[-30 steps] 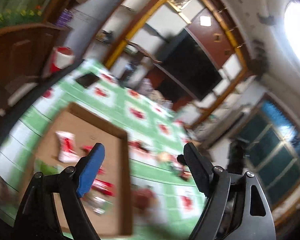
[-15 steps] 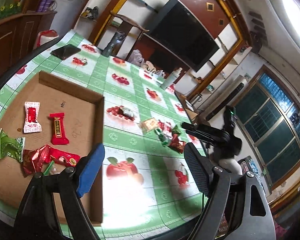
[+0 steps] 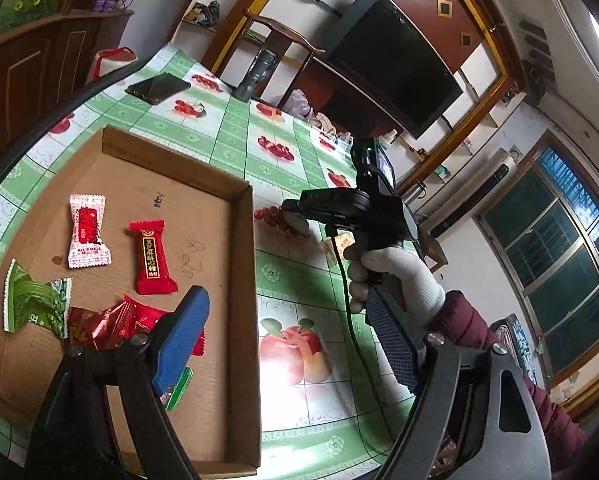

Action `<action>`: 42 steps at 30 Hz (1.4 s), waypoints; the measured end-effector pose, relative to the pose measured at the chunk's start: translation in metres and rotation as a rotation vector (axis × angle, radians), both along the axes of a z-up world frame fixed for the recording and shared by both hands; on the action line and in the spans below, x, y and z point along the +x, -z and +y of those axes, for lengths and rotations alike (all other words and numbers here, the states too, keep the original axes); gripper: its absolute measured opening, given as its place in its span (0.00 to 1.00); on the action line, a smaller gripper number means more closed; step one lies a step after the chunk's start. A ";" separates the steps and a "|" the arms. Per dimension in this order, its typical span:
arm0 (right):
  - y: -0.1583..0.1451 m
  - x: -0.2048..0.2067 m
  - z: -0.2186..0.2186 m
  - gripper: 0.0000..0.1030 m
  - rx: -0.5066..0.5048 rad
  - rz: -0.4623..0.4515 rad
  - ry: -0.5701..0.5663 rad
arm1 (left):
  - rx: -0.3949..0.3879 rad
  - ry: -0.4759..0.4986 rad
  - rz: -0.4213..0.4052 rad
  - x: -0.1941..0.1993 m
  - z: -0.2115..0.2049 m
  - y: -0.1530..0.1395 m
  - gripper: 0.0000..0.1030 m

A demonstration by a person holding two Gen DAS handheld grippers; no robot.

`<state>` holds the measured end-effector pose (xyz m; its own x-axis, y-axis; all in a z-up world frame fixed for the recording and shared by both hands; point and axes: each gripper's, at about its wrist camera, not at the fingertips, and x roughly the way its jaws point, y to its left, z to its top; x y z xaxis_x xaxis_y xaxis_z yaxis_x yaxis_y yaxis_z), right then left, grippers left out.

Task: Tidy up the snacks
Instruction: 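Grasp the tan wafer packet with the right gripper while the left reaches for the small white packet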

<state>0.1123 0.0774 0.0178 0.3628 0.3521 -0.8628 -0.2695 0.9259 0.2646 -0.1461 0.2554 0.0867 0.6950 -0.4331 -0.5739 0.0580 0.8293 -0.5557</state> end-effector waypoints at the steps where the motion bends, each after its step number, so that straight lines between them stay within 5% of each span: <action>1: 0.000 -0.004 0.001 0.19 0.003 -0.002 -0.016 | 0.000 0.003 0.001 0.000 0.000 0.001 0.79; 7: -0.003 -0.047 -0.013 0.20 0.082 0.112 -0.187 | -0.018 0.025 0.016 0.005 0.000 0.009 0.79; 11: -0.033 -0.050 -0.076 0.26 0.207 0.051 -0.030 | -0.023 0.042 0.024 0.008 -0.005 0.012 0.79; 14: -0.041 -0.041 -0.108 0.35 0.106 -0.018 0.091 | -0.011 0.066 0.021 0.007 -0.013 0.011 0.79; 19: -0.024 -0.031 -0.104 0.40 -0.031 -0.023 0.103 | 0.054 0.100 0.017 0.005 -0.029 0.008 0.79; 22: -0.009 -0.023 -0.105 0.42 -0.008 0.035 0.160 | 0.084 0.110 0.016 0.004 -0.035 0.006 0.79; 28: -0.011 -0.019 -0.092 0.55 -0.021 0.012 0.187 | 0.082 0.122 0.024 0.007 -0.042 0.009 0.79; 35: -0.004 -0.029 -0.063 0.62 -0.181 -0.063 0.157 | 0.119 0.130 0.026 0.005 -0.048 0.009 0.79; 40: 0.003 -0.036 -0.073 0.57 -0.154 -0.059 0.191 | 0.129 0.133 0.028 0.004 -0.052 0.009 0.79; 41: 0.004 -0.039 -0.072 0.51 -0.160 -0.073 0.165 | 0.132 0.134 0.029 0.004 -0.053 0.009 0.79; 42: 0.003 -0.042 -0.071 0.34 -0.163 -0.088 0.144 | 0.135 0.136 0.029 0.005 -0.055 0.009 0.79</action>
<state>0.0703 0.0068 0.0146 0.4755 0.1498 -0.8669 -0.1465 0.9851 0.0899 -0.1414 0.2007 0.0782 0.6174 -0.4393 -0.6526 0.1600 0.8823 -0.4426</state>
